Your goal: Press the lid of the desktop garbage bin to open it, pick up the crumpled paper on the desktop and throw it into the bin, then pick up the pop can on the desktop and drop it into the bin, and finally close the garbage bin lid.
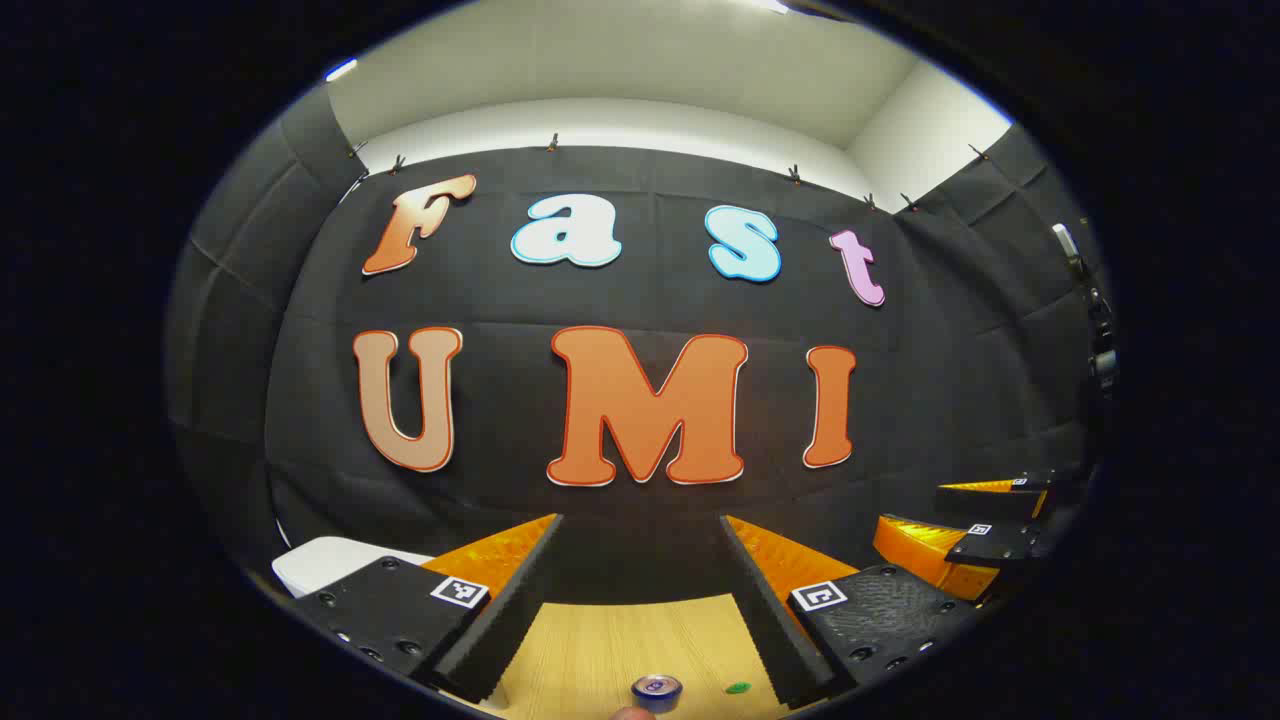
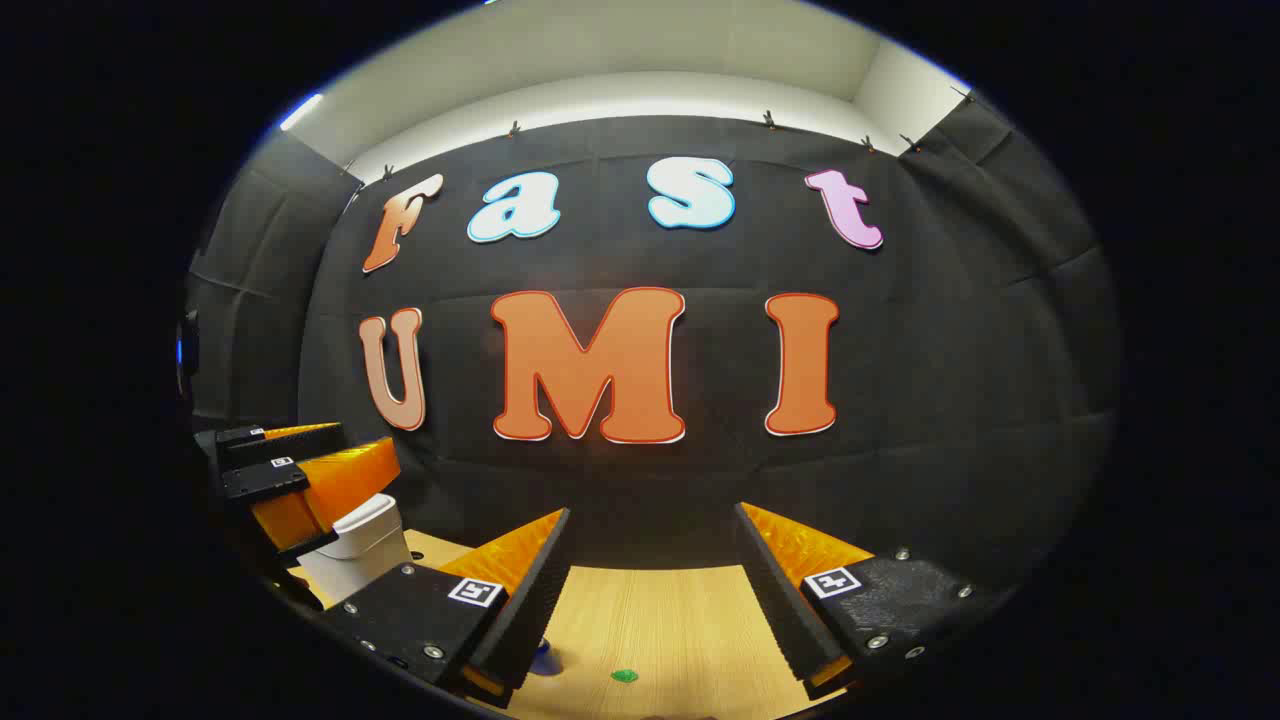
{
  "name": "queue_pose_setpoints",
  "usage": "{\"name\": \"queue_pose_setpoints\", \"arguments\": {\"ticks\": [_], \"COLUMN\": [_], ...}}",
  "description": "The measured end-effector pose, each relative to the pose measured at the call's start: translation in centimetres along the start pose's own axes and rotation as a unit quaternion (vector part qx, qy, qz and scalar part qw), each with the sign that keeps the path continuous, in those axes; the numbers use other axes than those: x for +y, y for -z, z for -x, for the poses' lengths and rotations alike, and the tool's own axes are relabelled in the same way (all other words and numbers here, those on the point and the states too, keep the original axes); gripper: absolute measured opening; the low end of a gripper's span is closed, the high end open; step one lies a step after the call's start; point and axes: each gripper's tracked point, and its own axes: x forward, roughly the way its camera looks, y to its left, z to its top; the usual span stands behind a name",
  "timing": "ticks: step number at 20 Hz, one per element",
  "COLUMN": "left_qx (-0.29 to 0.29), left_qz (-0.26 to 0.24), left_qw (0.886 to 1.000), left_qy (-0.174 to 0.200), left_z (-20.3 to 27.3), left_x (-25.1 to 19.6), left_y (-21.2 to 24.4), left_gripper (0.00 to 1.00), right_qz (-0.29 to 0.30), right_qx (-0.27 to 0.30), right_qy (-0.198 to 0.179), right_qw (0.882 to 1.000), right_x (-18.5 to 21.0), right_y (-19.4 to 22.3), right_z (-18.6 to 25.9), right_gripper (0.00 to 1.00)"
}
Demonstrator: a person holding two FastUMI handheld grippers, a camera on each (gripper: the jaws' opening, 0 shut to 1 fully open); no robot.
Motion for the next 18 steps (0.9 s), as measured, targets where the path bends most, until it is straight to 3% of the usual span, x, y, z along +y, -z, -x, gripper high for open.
{"name": "queue_pose_setpoints", "arguments": {"ticks": [5, 10, 18], "left_qx": [0.030, 0.048, 0.072], "left_qz": [0.006, -0.011, -0.007], "left_qw": [0.998, 0.997, 0.995], "left_qy": [-0.056, -0.063, -0.076], "left_z": [1.6, 2.1, 3.1], "left_x": [1.1, 1.7, 2.5], "left_y": [1.2, 2.1, 3.0], "left_gripper": [0.94, 0.94, 0.94], "right_qz": [-0.017, -0.009, 0.000], "right_qx": [0.008, 0.026, 0.028], "right_qy": [-0.020, -0.027, -0.009], "right_qw": [1.000, 0.999, 1.000], "right_x": [1.1, 1.8, 1.9], "right_y": [1.0, 2.0, 2.1], "right_z": [1.7, 3.5, 4.1], "right_gripper": [0.93, 0.94, 0.93]}}
